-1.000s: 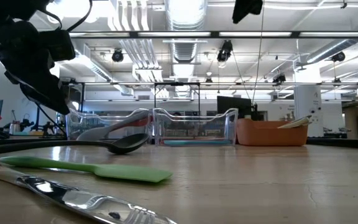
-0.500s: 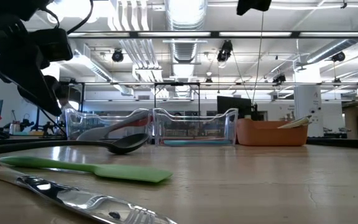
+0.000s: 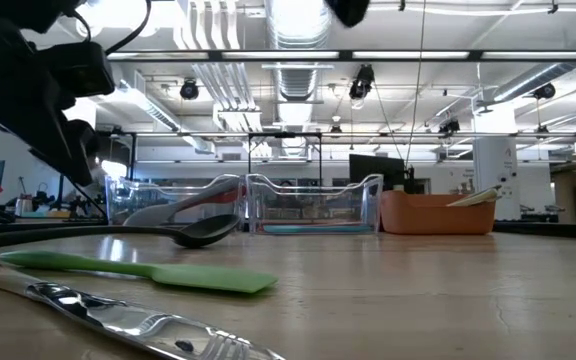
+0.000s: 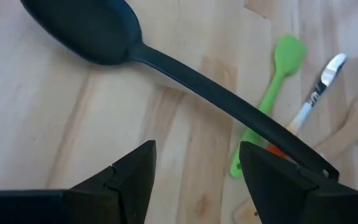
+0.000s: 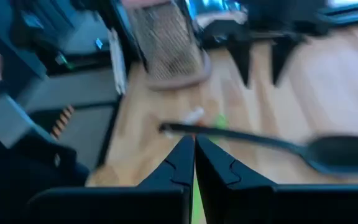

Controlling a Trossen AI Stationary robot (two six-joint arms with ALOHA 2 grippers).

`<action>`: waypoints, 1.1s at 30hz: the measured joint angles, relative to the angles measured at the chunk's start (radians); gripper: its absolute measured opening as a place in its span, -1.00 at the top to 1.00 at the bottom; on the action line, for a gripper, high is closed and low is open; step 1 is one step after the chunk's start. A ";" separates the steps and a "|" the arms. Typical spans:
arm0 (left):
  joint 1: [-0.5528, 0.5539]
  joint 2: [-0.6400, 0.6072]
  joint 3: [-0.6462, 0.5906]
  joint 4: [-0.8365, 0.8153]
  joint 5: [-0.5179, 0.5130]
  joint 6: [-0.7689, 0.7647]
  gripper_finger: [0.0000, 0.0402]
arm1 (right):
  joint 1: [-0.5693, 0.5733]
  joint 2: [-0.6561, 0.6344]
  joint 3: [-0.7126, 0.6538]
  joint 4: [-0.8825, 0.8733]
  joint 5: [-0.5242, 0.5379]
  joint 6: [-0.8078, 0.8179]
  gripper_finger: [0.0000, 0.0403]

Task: Pick & Place Kitchen Items
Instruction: Put the black serving spoon into the left transparent bin

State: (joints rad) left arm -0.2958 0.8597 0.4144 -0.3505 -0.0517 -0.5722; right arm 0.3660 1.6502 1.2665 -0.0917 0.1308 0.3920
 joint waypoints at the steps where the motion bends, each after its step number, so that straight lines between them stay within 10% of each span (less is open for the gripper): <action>1: 0.000 0.000 0.001 -0.003 0.008 0.000 -0.16 | 0.005 0.029 -0.014 0.051 0.000 0.000 0.96; 14: 0.000 -0.004 0.003 -0.174 0.120 -0.010 -0.16 | 0.043 0.421 0.307 -0.011 -0.027 0.058 0.91; 33: 0.000 -0.008 0.002 -0.224 0.219 -0.003 -0.16 | 0.042 0.805 0.812 -0.343 0.001 0.157 0.12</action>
State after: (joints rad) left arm -0.2961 0.8516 0.4160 -0.5742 0.1677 -0.5755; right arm 0.4076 2.4551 2.0787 -0.4346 0.1318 0.5485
